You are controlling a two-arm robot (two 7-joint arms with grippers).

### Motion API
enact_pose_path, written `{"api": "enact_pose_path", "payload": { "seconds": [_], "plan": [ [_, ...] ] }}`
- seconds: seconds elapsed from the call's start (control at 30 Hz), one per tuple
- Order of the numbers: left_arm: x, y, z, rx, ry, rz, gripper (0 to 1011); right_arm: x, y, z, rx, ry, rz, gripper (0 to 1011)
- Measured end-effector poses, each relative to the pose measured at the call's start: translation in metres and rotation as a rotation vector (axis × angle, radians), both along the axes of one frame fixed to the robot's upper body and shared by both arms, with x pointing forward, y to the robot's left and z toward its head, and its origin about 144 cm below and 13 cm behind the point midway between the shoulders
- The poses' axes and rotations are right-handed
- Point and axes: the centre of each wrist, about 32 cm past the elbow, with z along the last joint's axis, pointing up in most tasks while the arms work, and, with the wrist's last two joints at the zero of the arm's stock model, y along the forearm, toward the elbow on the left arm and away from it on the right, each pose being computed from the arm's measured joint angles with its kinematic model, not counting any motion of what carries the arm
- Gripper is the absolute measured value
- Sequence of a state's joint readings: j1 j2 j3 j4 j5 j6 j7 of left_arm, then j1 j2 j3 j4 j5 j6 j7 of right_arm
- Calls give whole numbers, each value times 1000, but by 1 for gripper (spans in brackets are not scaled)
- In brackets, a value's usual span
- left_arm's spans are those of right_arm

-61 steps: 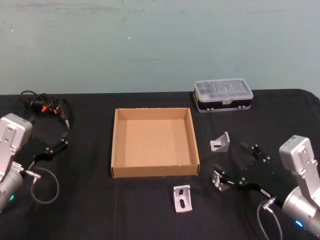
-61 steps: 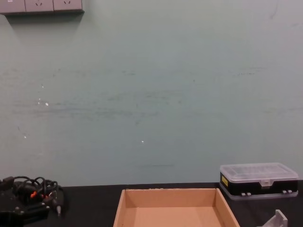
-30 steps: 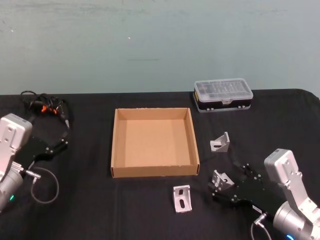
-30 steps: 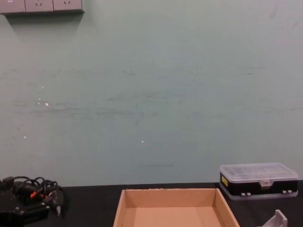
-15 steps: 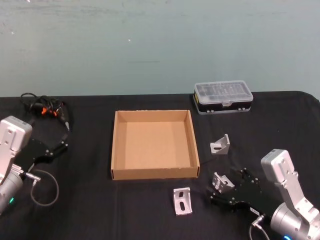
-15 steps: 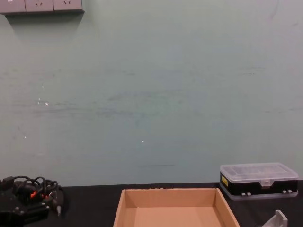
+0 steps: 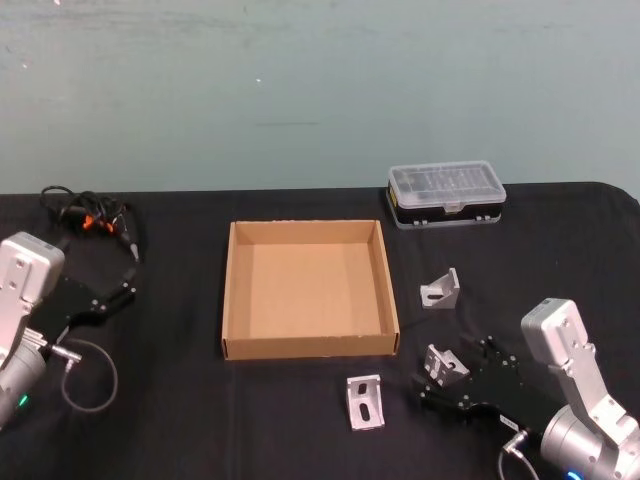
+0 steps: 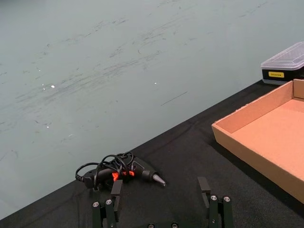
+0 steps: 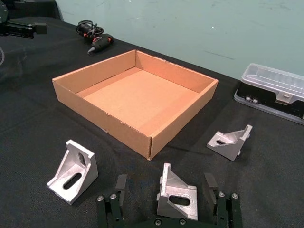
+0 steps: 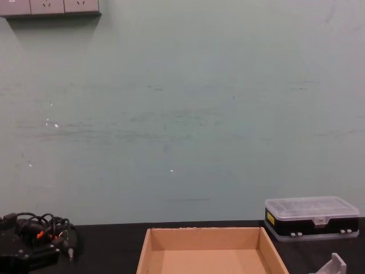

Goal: Use one hand to pick up the angle iron from the table and place it into the box.

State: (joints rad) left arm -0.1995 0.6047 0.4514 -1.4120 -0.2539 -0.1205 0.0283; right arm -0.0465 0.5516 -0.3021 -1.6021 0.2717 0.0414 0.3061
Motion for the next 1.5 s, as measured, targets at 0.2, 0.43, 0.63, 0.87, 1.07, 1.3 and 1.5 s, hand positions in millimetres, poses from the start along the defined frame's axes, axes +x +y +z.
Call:
{"api": "enact_pose_path", "payload": {
  "seconds": [0.2,0.43,0.63,0.87,1.07,1.3,1.5],
  "plan": [
    [0,0,0,0,0,0,1000,0,0,0,0,-1,0,1004],
    [0,0,0,0,0,0,1000,0,0,0,1,-1,1,916],
    [0,0,0,0,0,0,1000,0,0,0,1,-2,1,733],
    [0,0,0,0,0,0,1000,0,0,0,1,-2,0,502],
    [0,0,0,0,0,0,1000,0,0,0,0,-2,0,300],
    [0,0,0,0,0,0,1000,0,0,0,0,-2,0,92],
    [0,0,0,0,0,0,1000,0,0,0,0,-2,0,80]
  ]
}}
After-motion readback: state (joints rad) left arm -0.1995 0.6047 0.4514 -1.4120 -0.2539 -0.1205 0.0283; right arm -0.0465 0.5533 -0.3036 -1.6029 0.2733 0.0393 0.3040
